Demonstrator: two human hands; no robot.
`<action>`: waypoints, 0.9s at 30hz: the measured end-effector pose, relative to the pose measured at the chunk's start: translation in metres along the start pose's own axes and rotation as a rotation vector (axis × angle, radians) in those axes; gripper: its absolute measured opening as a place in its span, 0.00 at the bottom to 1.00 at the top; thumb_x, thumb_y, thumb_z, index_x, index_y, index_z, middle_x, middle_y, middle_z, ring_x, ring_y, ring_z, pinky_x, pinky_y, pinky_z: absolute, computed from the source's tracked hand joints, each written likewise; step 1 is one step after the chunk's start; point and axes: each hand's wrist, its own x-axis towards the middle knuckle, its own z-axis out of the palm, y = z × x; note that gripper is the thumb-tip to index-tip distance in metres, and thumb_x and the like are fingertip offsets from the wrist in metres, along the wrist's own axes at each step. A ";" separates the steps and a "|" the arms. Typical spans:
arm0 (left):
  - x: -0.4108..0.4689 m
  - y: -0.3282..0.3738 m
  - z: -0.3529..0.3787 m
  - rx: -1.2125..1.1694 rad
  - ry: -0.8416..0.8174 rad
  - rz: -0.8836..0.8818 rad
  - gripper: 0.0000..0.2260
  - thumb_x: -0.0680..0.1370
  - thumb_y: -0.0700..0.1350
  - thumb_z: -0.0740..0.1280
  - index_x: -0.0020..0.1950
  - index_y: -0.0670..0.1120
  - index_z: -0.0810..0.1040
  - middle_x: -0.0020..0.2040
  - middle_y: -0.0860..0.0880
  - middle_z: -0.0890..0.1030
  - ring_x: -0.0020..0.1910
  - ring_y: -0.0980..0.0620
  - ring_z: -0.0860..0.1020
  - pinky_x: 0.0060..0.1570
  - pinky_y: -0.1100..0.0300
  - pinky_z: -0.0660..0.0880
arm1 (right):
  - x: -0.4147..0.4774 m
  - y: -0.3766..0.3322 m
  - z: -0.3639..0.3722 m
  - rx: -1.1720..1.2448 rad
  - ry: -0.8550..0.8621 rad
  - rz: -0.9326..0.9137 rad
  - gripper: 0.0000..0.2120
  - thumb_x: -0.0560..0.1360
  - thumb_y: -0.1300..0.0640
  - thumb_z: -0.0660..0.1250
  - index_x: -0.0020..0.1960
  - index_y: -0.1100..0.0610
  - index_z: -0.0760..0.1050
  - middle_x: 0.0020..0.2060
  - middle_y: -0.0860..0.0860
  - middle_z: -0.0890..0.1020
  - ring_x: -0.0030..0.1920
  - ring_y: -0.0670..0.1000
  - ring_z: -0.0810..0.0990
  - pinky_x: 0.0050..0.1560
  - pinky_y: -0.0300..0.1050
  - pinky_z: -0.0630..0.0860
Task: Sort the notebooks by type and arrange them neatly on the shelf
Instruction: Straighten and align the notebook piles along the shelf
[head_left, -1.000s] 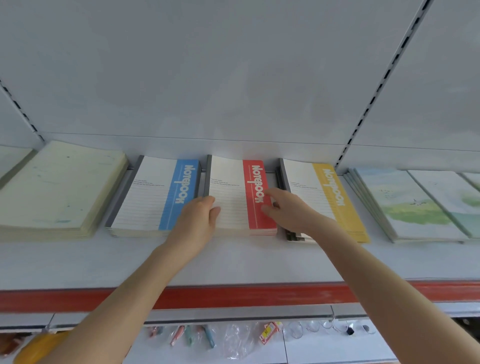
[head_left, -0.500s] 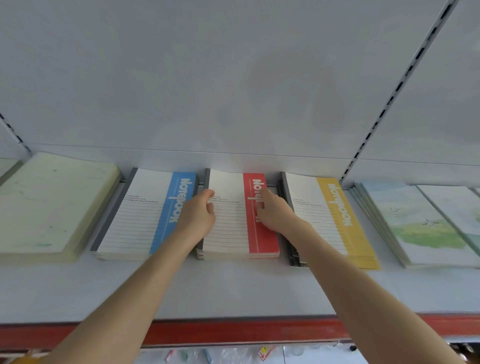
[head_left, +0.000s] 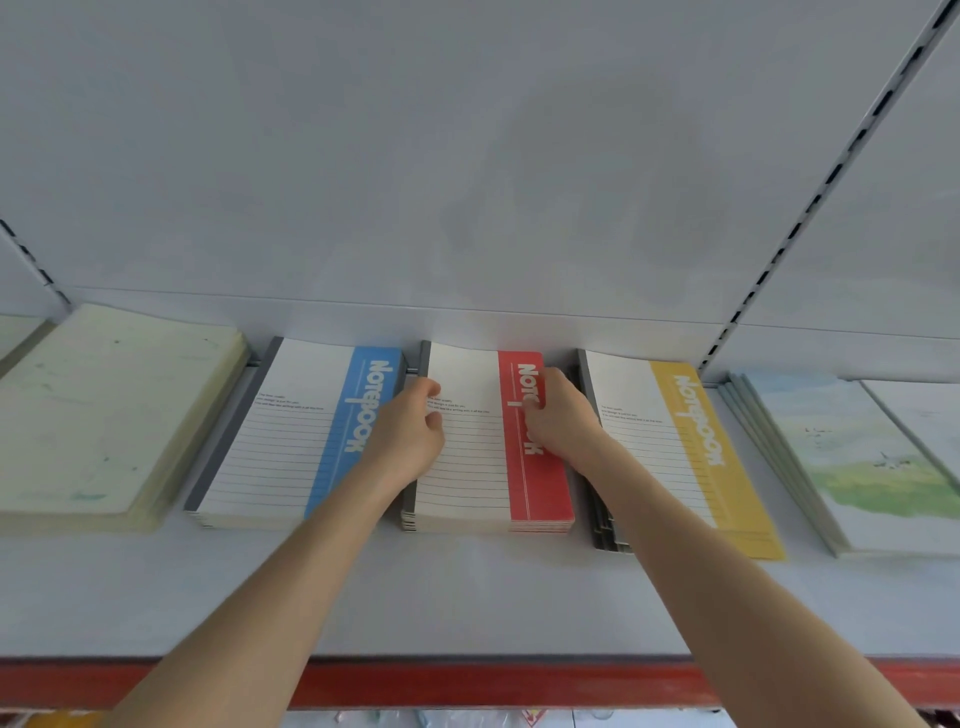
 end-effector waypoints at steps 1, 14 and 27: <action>0.000 -0.001 -0.001 -0.009 -0.004 0.001 0.17 0.80 0.37 0.58 0.69 0.42 0.66 0.65 0.45 0.72 0.58 0.51 0.73 0.49 0.65 0.68 | 0.001 0.001 0.001 0.015 -0.001 -0.001 0.12 0.77 0.63 0.54 0.59 0.62 0.67 0.48 0.55 0.79 0.47 0.55 0.80 0.47 0.49 0.77; -0.003 0.000 0.000 -0.061 0.012 -0.015 0.19 0.79 0.39 0.59 0.71 0.44 0.64 0.64 0.46 0.73 0.44 0.56 0.70 0.38 0.70 0.66 | 0.007 0.002 0.010 0.123 0.042 0.070 0.14 0.78 0.61 0.54 0.63 0.62 0.65 0.52 0.56 0.77 0.46 0.54 0.75 0.43 0.43 0.70; 0.010 0.006 -0.003 -0.079 -0.019 -0.022 0.21 0.79 0.38 0.60 0.72 0.44 0.63 0.68 0.46 0.69 0.53 0.56 0.69 0.47 0.65 0.66 | 0.022 0.002 0.008 0.182 0.028 0.107 0.13 0.77 0.62 0.55 0.61 0.61 0.67 0.51 0.55 0.78 0.48 0.55 0.79 0.46 0.48 0.78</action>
